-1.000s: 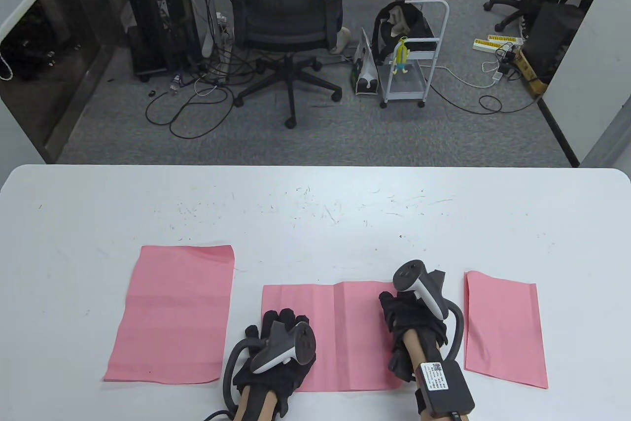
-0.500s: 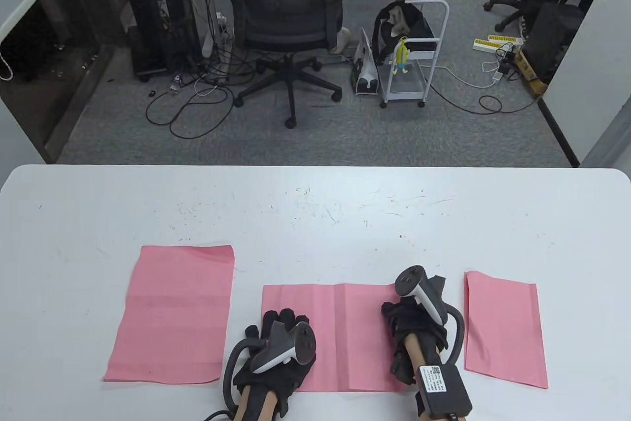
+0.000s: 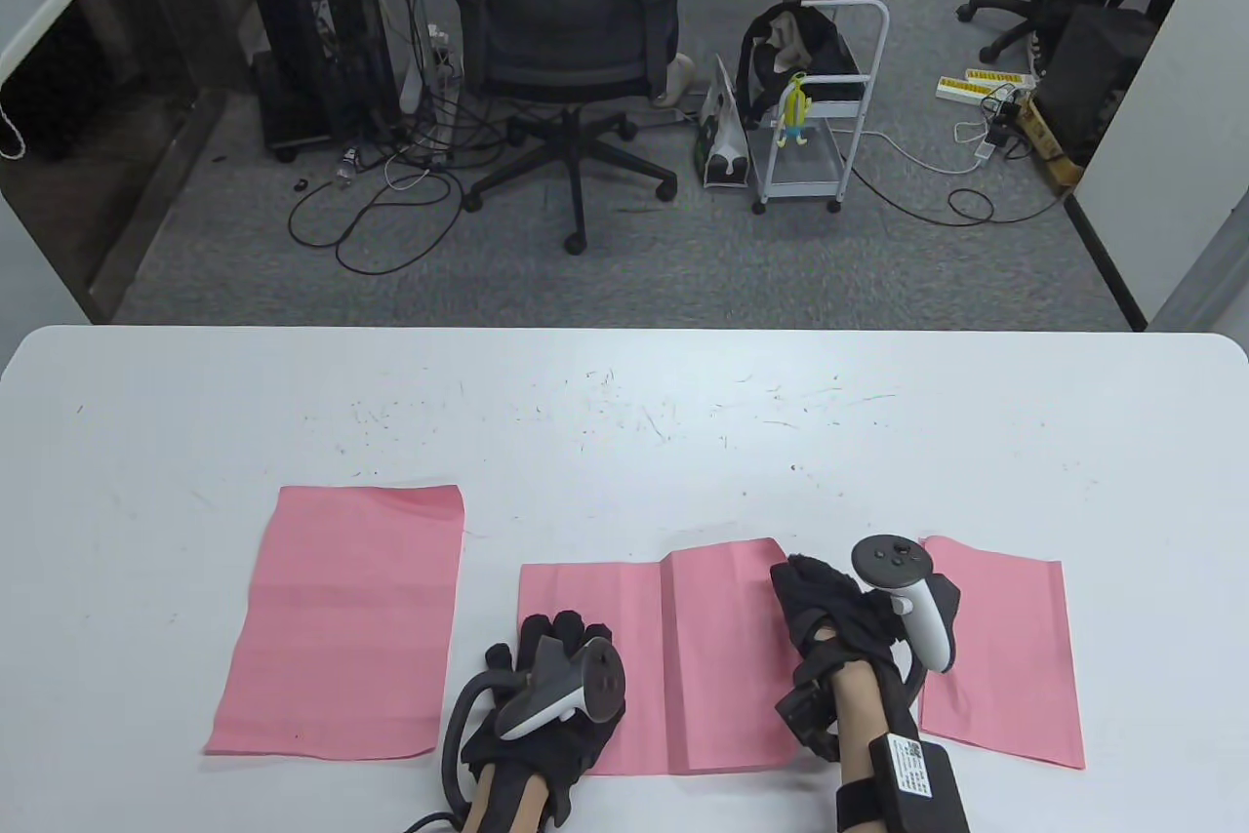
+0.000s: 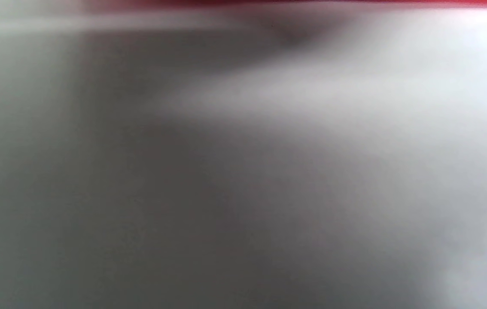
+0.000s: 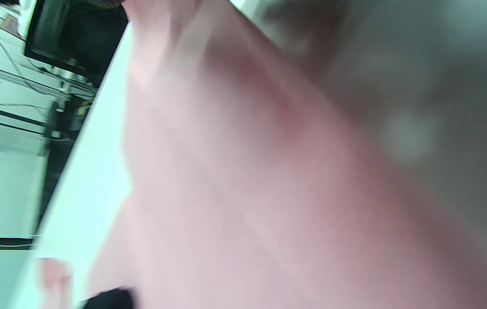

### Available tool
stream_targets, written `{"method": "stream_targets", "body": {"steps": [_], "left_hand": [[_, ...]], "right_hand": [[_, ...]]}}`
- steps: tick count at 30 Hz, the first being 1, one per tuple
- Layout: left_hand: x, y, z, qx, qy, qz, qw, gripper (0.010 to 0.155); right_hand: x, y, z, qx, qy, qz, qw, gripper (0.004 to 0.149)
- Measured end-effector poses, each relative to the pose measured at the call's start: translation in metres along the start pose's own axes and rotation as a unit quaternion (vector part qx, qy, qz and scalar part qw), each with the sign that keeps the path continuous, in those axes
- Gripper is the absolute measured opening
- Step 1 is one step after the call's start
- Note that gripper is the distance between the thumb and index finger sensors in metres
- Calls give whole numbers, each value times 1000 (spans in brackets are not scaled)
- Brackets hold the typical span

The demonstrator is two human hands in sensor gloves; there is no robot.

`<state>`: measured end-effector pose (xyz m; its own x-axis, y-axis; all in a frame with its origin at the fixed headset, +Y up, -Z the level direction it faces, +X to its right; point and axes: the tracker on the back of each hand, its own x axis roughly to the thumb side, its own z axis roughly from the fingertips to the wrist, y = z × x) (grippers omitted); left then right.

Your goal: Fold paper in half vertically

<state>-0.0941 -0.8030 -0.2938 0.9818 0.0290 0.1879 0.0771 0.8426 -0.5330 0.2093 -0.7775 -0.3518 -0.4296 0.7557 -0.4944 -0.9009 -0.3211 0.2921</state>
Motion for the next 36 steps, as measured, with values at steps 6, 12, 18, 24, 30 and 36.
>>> {"method": "stream_targets", "body": {"steps": [6, 12, 18, 24, 30, 36], "left_hand": [[0, 0, 0, 0, 0, 1, 1000, 77], [-1, 0, 0, -1, -1, 4, 1000, 77], [-1, 0, 0, 0, 0, 2, 1000, 77], [-1, 0, 0, 2, 1, 1, 1000, 77], [-1, -1, 0, 2, 0, 1, 1000, 77], [-1, -1, 0, 2, 0, 1, 1000, 77]], "right_hand": [[3, 16, 17, 90, -82, -116, 986, 68], [11, 52, 21, 151, -161, -165, 961, 68], [19, 80, 24, 170, -203, -82, 961, 66], [25, 106, 23, 148, -200, 84, 965, 61], [27, 140, 18, 44, -113, 396, 910, 69], [23, 156, 13, 21, -85, 470, 878, 66]]}}
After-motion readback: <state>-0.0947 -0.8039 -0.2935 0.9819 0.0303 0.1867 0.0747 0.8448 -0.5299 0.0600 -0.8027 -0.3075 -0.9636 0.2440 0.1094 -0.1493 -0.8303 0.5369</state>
